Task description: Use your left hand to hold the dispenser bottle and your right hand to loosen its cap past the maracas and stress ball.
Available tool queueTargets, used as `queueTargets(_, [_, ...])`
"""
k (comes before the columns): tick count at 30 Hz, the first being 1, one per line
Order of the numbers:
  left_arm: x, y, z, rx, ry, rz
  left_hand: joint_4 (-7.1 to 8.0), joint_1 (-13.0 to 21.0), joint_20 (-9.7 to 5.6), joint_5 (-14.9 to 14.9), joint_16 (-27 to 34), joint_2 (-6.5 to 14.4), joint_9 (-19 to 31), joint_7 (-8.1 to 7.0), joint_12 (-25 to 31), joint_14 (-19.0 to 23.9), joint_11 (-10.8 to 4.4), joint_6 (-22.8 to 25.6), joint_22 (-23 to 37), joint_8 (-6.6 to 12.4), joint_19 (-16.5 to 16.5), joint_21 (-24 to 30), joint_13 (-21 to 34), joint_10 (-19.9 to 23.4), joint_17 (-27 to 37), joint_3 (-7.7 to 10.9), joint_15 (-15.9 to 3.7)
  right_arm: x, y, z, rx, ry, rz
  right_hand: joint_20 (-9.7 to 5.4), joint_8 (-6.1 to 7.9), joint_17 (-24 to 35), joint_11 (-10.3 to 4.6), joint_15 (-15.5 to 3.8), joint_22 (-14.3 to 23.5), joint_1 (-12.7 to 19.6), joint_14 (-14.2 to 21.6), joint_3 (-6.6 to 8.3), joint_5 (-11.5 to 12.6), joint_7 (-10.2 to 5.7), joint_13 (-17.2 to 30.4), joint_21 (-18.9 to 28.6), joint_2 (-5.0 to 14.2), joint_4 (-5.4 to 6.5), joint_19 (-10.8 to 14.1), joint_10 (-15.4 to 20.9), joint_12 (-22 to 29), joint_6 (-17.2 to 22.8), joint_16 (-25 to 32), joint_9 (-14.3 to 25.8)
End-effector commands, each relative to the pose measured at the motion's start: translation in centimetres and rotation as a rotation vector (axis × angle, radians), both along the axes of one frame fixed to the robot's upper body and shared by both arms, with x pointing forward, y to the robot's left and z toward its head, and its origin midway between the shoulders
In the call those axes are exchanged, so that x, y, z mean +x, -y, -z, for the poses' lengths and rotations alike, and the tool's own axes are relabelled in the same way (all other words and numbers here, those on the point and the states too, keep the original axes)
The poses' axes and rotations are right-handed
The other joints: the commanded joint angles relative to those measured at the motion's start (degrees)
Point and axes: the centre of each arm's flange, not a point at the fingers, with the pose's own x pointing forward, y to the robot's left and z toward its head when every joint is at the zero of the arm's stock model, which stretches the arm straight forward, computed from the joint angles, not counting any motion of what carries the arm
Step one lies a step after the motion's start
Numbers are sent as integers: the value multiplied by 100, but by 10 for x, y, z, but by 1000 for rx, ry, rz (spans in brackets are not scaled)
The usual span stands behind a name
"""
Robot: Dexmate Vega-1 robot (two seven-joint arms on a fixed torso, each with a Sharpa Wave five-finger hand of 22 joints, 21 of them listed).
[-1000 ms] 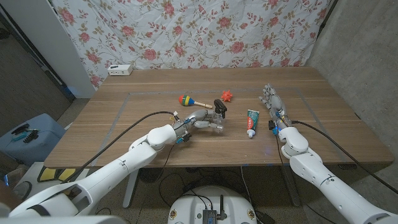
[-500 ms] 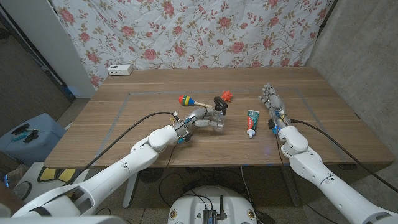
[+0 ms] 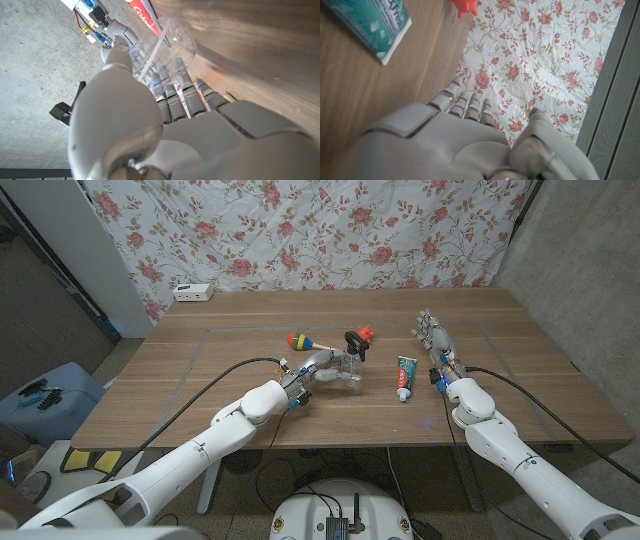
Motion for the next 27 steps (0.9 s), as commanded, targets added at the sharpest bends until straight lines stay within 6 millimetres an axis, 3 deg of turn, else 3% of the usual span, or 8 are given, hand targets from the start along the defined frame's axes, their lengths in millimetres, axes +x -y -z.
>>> queueTargets(1, [-3,9,-10,-2,32,-35,42,247,-302,-10,17,317,25,-59,63,97,-66,158,15,86,49,-5,78,118,27,75,-548,-3,2,-12,-26,13,-18,-160,20,18,13,-31,28,-4,-1,45,-15,-26,31,36,2,-11,-24,21,-3,45,27,7])
queueTargets(14, [1,21,-21,-21,56,-62,71,193,-305,-13,-40,335,59,-59,145,176,-55,139,15,153,75,-12,194,111,6,114,-537,-9,3,-30,-64,31,-43,-149,25,14,22,-11,28,4,7,43,-18,-18,31,39,-23,-24,-17,39,1,64,27,7])
queueTargets(27, [5,20,-27,-24,67,-99,75,175,-313,-2,-94,366,57,-67,221,248,-56,184,14,223,97,-17,280,153,-10,174,-555,-20,-8,-44,-136,41,-52,-94,19,-1,45,29,27,61,34,48,-22,-17,31,37,-79,-83,-22,56,4,60,27,6])
